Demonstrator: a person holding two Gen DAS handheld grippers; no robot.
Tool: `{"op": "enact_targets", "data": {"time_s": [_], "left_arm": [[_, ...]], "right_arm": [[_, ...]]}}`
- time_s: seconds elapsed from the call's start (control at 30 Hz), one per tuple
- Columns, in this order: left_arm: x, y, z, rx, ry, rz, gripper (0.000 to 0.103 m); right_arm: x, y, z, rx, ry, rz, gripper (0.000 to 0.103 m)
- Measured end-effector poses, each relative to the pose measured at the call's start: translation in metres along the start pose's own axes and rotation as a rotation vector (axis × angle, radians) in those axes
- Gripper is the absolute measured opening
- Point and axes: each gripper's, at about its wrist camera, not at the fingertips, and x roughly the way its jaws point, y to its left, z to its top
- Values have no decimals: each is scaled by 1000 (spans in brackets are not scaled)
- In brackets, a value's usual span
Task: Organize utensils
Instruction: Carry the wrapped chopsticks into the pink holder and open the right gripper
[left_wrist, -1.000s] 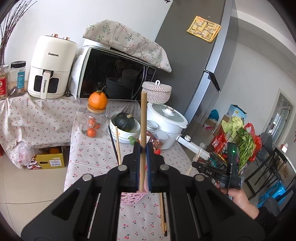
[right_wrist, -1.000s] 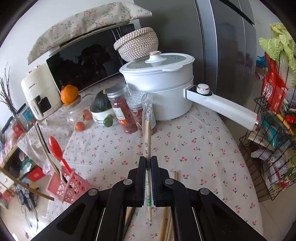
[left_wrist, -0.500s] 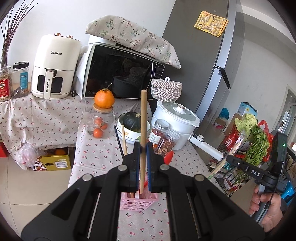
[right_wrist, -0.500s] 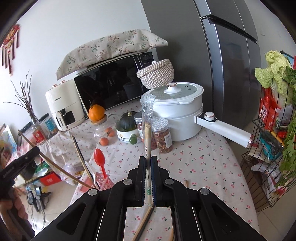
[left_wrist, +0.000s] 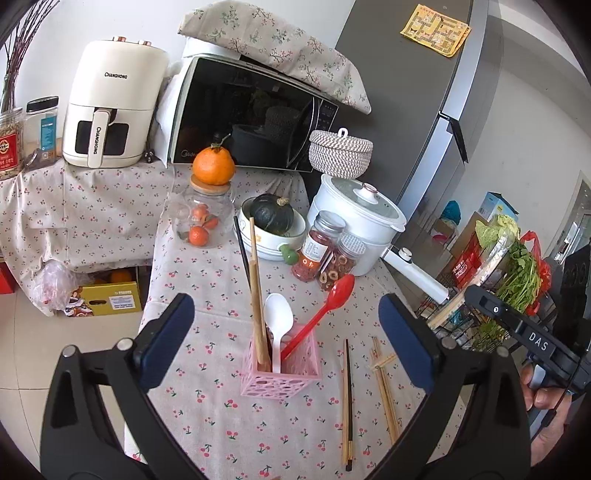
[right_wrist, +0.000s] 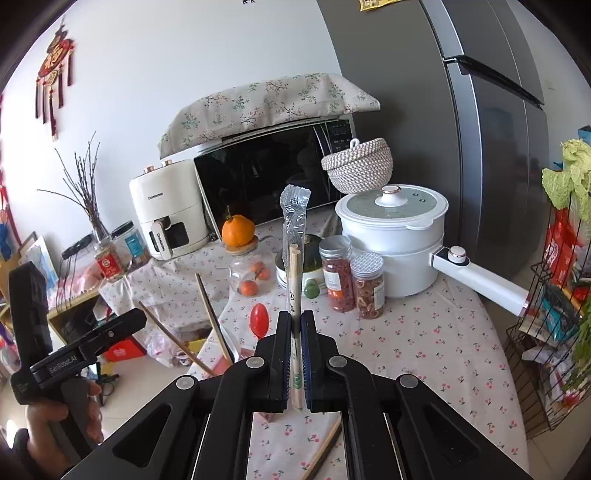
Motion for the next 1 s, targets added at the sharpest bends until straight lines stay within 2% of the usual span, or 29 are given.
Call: {"op": "enact_targets", "data": {"time_s": [0.1,0.57,0.77,1.0], "left_arm": [[4,4,-8,14,67,45,102],[3,18,-48,127,176,192,102],[10,12,-63,179,237,193,102],[14,2,-70,218,265,168,102]], "right_arm": [[1,5,-1,-5,-2,12,5],[14,37,2,-25,-67,81,5],[28,50,-3,-42,-122,89,5],[43,62,-11,-92,-144,74,5]]}}
